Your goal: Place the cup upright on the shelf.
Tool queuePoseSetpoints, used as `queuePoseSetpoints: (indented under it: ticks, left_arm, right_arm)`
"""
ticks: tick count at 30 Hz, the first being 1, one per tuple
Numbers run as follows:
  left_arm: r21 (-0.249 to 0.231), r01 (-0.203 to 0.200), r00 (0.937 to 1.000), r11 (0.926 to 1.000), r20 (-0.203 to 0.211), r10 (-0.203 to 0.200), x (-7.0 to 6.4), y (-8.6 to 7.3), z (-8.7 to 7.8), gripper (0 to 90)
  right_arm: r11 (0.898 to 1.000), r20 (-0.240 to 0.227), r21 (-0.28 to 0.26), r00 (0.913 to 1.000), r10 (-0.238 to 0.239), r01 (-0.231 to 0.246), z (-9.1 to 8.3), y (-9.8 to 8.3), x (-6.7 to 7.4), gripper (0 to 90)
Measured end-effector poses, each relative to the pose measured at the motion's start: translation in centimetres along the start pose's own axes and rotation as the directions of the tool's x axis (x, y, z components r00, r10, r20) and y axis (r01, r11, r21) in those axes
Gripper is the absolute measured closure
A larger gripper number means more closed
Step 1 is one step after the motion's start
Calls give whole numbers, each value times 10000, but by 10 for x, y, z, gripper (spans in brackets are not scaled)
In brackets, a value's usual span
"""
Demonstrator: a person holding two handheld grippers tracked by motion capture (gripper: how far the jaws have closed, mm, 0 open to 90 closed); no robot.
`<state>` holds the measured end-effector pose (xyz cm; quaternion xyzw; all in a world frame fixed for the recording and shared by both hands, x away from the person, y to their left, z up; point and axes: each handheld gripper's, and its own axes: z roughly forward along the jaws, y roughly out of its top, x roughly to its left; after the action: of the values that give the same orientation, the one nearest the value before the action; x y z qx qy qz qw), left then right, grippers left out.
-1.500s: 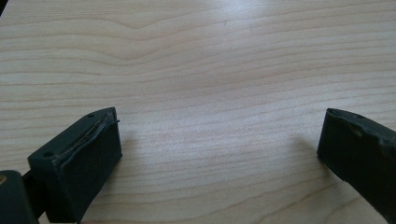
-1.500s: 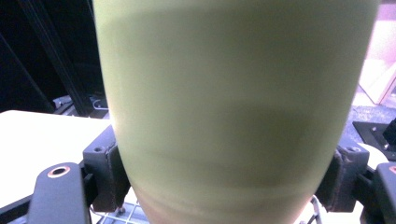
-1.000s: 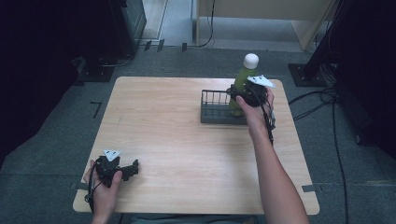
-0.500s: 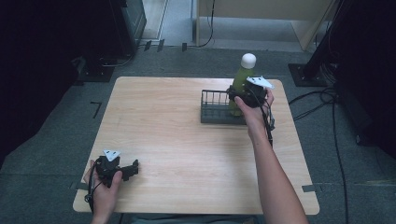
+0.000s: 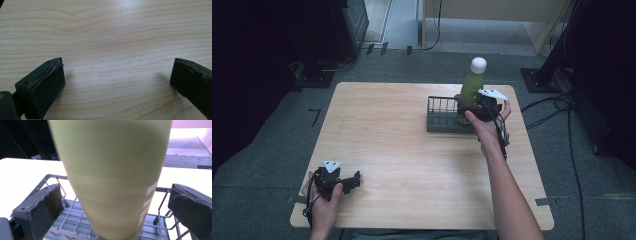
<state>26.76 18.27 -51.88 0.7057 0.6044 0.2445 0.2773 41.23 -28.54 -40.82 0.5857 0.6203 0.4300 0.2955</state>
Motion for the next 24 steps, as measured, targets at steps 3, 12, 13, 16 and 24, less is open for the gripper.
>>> queuePoseSetpoints:
  ticks: [3,12,13,16,24]
  left_arm:
    - [-5,4,10000,10000,1,-4,0,0,0,0]
    - [-7,7,10000,10000,1,-7,0,0,0,0]
    - [-3,2,10000,10000,-1,-2,0,0,0,0]
    - [-6,4,10000,10000,1,-4,0,0,0,0]
    - [-17,5,10000,10000,0,-5,0,0,0,0]
  right_arm:
    - [9999,-161,-53,9998,-120,119,-7,-5,3,0]
    - [9994,-210,-91,9992,-333,331,-20,-19,3,0]
    - [9994,-190,-78,9992,-351,350,-22,-21,3,0]
    - [9994,-194,-34,9993,-332,331,-26,-27,1,0]
    - [9992,-180,-33,9991,-387,386,-41,-43,-5,0]
